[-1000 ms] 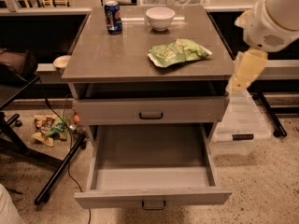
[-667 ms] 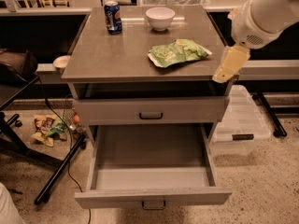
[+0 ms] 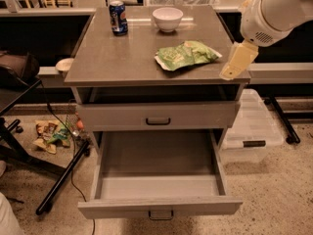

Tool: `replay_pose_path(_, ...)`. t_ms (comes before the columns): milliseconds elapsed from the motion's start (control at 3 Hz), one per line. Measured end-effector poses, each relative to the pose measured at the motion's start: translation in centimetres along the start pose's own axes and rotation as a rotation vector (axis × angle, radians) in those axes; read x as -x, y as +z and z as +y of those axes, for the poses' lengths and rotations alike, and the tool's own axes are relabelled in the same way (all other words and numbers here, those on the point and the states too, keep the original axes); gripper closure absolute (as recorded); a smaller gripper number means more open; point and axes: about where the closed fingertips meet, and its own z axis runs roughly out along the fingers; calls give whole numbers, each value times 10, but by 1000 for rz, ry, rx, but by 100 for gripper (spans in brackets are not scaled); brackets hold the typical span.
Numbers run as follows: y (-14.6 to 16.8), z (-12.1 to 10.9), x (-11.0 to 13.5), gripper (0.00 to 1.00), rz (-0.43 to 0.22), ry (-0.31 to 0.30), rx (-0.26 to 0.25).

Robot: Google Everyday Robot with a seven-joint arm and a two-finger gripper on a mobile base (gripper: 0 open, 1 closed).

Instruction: Place green jalapeno chip bag into middle drawer

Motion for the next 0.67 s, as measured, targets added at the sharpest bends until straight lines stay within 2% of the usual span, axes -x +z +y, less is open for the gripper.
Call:
replay_pose_path(333,38,-7,21,0,-92,13,22)
replay_pose_path(667,93,-15,51,0,-202,28,58)
